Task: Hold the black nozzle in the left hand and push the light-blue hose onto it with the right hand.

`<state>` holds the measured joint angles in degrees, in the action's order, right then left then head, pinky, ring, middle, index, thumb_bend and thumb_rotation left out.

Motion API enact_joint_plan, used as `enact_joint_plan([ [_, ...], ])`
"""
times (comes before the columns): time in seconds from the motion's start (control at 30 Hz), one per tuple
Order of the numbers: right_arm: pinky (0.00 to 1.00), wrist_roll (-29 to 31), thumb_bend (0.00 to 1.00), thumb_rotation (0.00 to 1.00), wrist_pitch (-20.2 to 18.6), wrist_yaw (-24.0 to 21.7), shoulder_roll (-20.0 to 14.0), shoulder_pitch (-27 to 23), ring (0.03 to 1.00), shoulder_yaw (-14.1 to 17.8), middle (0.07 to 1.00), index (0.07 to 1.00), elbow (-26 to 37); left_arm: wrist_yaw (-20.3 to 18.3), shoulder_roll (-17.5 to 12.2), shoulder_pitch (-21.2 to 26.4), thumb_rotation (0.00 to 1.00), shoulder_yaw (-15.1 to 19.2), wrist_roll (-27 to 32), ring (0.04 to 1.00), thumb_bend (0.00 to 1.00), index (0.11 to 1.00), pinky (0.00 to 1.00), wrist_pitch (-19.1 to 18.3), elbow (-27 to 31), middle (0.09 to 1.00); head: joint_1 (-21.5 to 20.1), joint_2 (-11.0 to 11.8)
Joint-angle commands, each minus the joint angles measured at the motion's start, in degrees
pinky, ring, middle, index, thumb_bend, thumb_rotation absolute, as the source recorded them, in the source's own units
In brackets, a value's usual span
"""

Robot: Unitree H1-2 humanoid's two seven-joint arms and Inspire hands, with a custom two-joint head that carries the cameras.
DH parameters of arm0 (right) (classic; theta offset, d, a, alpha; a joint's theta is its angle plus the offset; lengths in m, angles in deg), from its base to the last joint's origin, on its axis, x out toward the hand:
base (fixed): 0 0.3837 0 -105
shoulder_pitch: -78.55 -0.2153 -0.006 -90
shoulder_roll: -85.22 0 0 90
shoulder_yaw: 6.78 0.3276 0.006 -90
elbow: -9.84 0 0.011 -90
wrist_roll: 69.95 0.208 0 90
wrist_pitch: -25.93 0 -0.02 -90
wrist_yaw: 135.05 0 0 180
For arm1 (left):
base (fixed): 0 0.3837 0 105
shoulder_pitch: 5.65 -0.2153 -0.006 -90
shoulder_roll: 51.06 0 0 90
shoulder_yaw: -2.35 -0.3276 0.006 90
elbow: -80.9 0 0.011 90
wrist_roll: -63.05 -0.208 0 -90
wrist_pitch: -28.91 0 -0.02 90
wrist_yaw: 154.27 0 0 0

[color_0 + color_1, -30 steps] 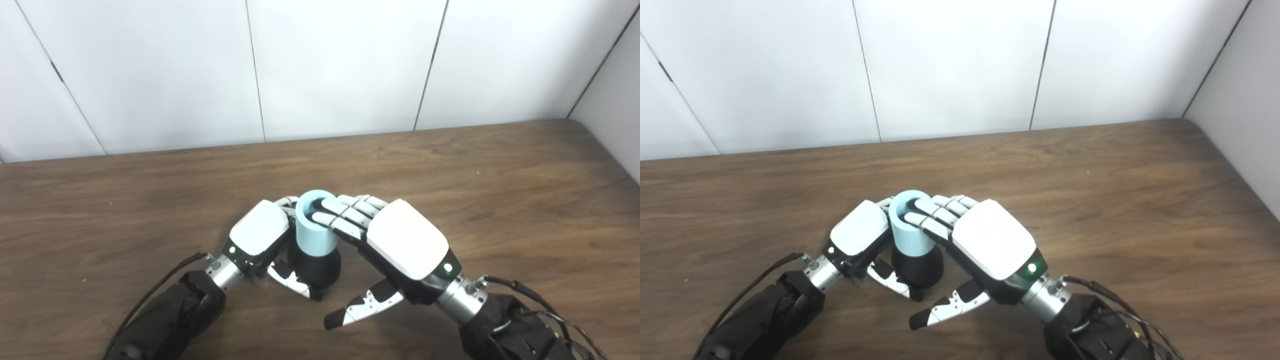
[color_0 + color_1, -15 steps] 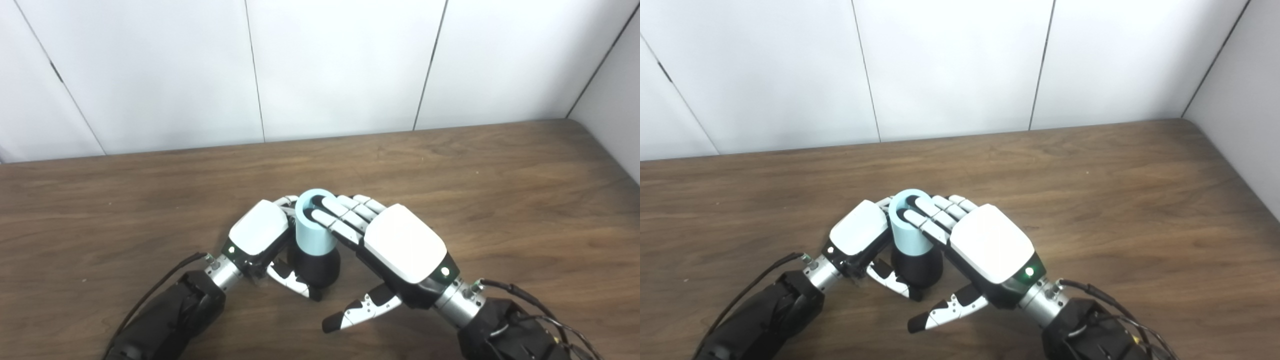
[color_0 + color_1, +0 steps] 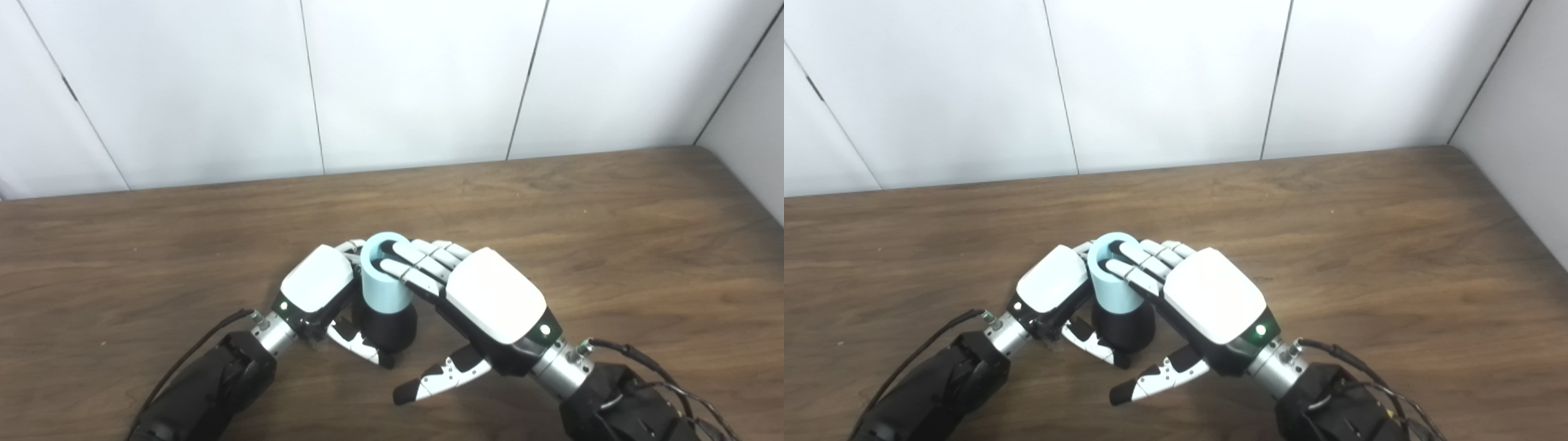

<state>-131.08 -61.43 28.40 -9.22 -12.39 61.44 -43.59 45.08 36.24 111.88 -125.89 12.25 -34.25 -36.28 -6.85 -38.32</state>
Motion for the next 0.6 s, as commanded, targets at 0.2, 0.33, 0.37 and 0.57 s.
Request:
enact_joint_plan([
  [0.2, 0.77, 5.2, 0.87, 1.0, -0.3, -17.8, -4.8, 1.3, 0.836, -6.5, 0.835, 0.8, -4.1, -6.7, 2.6, -9.3, 0.0, -5.1, -2.5, 0.505, 0.5, 0.491, 0.81, -3.3, -6.4, 0.459, 0.0, -0.2],
  [0.33, 0.76, 5.0, 0.88, 1.0, -0.7, -17.6, -5.1, 1.0, 0.82, -7.6, 0.82, 0.781, -4.4, -7.2, 2.5, -9.4, 0.0, -5.0, -2.6, 0.503, 0.5, 0.491, 0.81, -3.7, -5.7, 0.459, 0.1, -0.2],
  [0.37, 0.76, 5.0, 0.88, 1.0, -0.8, -17.6, -5.2, 1.0, 0.816, -7.8, 0.817, 0.778, -4.5, -7.3, 2.5, -9.4, 0.0, -5.0, -2.6, 0.502, 0.5, 0.49, 0.81, -3.8, -5.8, 0.46, 0.0, -0.3],
  [0.57, 0.75, 5.1, 0.87, 1.0, -1.2, -17.6, -5.4, 0.9, 0.805, -8.6, 0.807, 0.766, -5.1, -7.3, 2.6, -9.5, 0.0, -5.0, -2.5, 0.497, 0.5, 0.483, 0.82, -3.8, -5.8, 0.468, 0.1, -0.4],
])
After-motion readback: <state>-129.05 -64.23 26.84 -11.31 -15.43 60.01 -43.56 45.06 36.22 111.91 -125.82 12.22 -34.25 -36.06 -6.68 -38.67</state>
